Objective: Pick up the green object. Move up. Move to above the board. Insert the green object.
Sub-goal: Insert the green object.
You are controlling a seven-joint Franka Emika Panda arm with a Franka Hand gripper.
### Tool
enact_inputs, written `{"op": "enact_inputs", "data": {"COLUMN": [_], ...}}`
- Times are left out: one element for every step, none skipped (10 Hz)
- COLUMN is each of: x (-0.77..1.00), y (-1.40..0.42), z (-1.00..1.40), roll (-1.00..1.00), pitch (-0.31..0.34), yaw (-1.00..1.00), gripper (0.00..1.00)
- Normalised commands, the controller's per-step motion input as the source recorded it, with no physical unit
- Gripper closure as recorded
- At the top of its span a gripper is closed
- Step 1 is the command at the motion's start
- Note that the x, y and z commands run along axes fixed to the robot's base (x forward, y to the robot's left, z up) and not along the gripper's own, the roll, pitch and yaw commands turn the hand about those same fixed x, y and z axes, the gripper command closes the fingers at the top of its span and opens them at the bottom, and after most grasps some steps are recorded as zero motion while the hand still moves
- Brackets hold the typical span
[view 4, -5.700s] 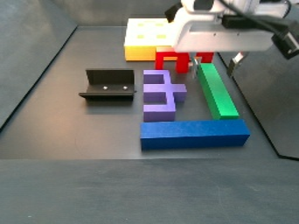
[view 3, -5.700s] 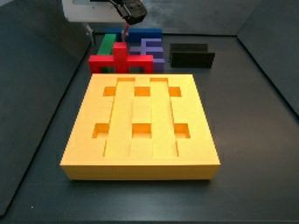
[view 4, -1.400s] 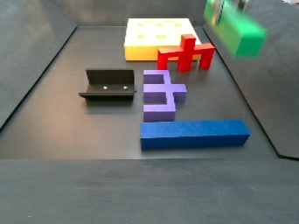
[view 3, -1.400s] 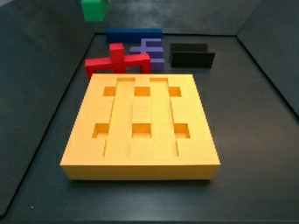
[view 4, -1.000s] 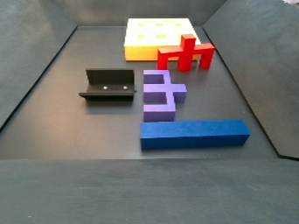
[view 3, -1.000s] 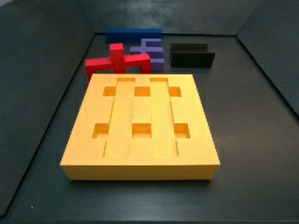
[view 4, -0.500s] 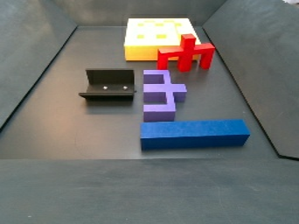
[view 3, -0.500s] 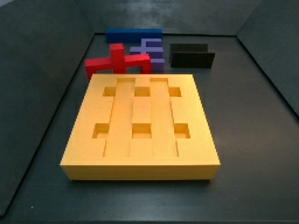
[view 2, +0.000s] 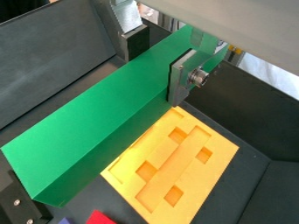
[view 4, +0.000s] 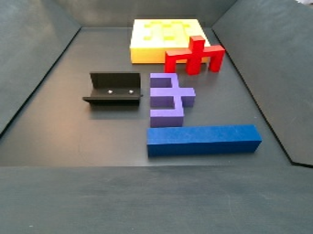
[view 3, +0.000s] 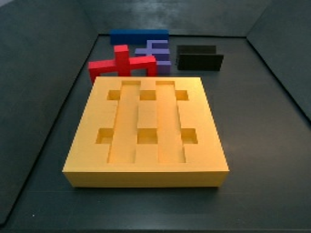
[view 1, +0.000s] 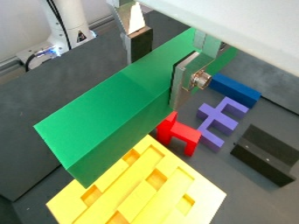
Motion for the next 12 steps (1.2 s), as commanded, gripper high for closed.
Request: {"op": "enact_inputs", "data": {"x": [0.00,-0.07,-0.14,0.00,0.01,0.01,0.00,0.00,0.00,0.00,0.00,0.00], "y": [0.00,-0.09,-0.39,-0.66,-0.66,-0.56,-0.32,-0.22,-0.07,0.00,0.00,0.13], "z": [-0.03,-0.38,-0.90,-1.00,-1.00,-1.00,-1.00,-1.00,-1.00,-1.00,-1.00,-1.00], "roll": [0.00,0.00,0.00,0.12,0.09,0.07,0.04,0.02,0.04,0.03,0.02,0.07], "pitch": [0.000,-0.050,-0.071,-0.036,-0.011,-0.020,0.000,0.000,-0.001,-0.009,-0.013,-0.019], "yaw": [0.00,0.00,0.00,0.00,-0.01,0.00,0.06,0.04,0.06,0.11,0.12,0.07], "gripper": [1.00,1.00,1.00,1.00,1.00,1.00,1.00,1.00,1.00,1.00,1.00,1.00]}}
